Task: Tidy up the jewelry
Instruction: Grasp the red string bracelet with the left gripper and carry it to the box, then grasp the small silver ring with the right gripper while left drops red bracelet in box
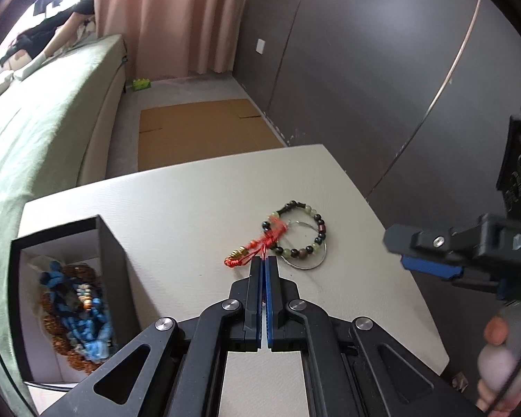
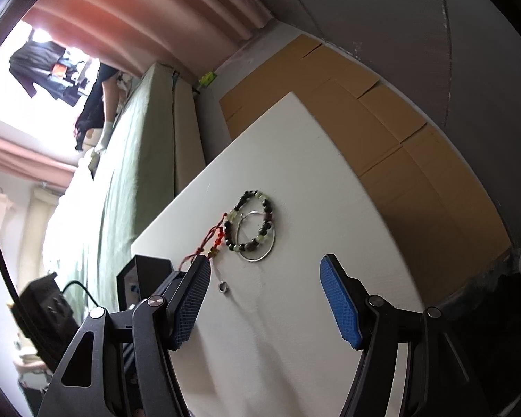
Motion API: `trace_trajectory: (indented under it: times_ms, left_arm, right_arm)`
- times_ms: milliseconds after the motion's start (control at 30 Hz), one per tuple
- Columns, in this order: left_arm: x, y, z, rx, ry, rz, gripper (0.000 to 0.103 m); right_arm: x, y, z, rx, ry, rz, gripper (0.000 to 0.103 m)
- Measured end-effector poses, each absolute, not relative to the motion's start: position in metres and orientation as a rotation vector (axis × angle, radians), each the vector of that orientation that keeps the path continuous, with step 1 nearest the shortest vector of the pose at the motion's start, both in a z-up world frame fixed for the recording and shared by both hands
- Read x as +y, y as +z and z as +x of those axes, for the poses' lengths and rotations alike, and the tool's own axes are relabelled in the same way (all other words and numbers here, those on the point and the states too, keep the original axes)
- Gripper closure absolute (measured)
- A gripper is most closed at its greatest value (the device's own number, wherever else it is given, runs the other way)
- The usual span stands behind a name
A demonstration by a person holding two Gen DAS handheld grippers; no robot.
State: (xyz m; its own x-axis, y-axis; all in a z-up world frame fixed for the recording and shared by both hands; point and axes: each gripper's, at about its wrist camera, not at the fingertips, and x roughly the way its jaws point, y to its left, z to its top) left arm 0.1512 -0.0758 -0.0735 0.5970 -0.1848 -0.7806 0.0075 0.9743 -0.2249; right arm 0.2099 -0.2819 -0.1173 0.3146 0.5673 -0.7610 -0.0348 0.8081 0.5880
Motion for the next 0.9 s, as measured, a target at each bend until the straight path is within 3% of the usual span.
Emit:
trace_trajectory:
  times_ms: [533,900]
  left_arm:
    - [-0.01,-0.022,0.124,0.796,-0.041,-0.334,0.103]
    - [0.034,-0.008,0.106,0.754,-0.009,-0.405,0.103]
  right_arm:
    - [-0.228,-0.129,0.205,1.237,0.461,0.342,0.037]
    - [-0.178,-0.139,0.201,1.27,0.521,0.153,0.06]
